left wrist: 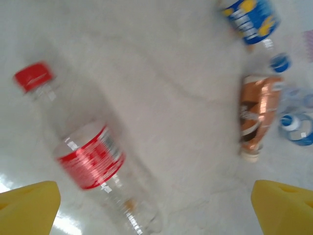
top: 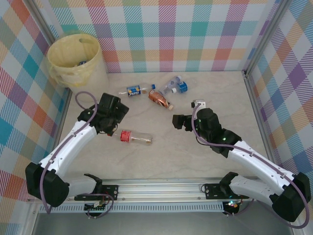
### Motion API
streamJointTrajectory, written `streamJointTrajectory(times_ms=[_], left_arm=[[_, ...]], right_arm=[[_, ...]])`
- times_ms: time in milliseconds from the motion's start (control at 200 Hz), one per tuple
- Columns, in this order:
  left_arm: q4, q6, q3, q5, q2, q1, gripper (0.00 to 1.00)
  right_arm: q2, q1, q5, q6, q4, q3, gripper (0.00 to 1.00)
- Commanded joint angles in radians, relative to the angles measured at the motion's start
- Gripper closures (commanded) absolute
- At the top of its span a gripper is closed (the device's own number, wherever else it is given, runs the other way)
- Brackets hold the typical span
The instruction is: Put the plastic bottles in the bin
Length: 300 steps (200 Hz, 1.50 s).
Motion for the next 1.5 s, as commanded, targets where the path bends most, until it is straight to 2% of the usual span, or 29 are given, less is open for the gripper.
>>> streamJointTrajectory(times_ms=[0,115,395,605,840,1065,1325,1495], left_arm=[[-0.036,-0.147,-0.080,0.015,-0.060,-0.014,0.01],[0.005,-0.193,-0.143,0.016,-0.068,-0.017,0.03],[0.090,-0.280,-0.205,0.103,0.048,-0.016,0.02],[0.203,-0.352,-0.262,0.142,0.104,-0.020,0.02],[0.272,-0.397,-0.298,0.102,0.138,-0.022,0.05],[0.339,-0.396,-0.308,0.068,0.186,-0.023,0.12],[0.399,-0.379,-0.324,0.047,0.237,-0.023,0.30],[0.417,-0.355,-0.326,0.047,0.260,-0.023,0.37]], right_arm=[[0.014,-0.003,-0.017,-0.008,0.033,0.008,0.00],[0.025,-0.003,-0.043,-0.019,0.035,0.021,0.00],[0.031,-0.003,-0.164,-0.045,0.033,0.045,0.00],[0.042,-0.003,-0.197,-0.046,0.020,0.060,0.00],[0.053,-0.003,-0.212,-0.045,0.009,0.073,0.00],[0.059,-0.003,-0.216,-0.042,0.000,0.080,0.00],[0.060,-0.002,-0.217,-0.039,-0.002,0.082,0.00],[0.065,-0.003,-0.217,-0.037,-0.002,0.083,0.00]])
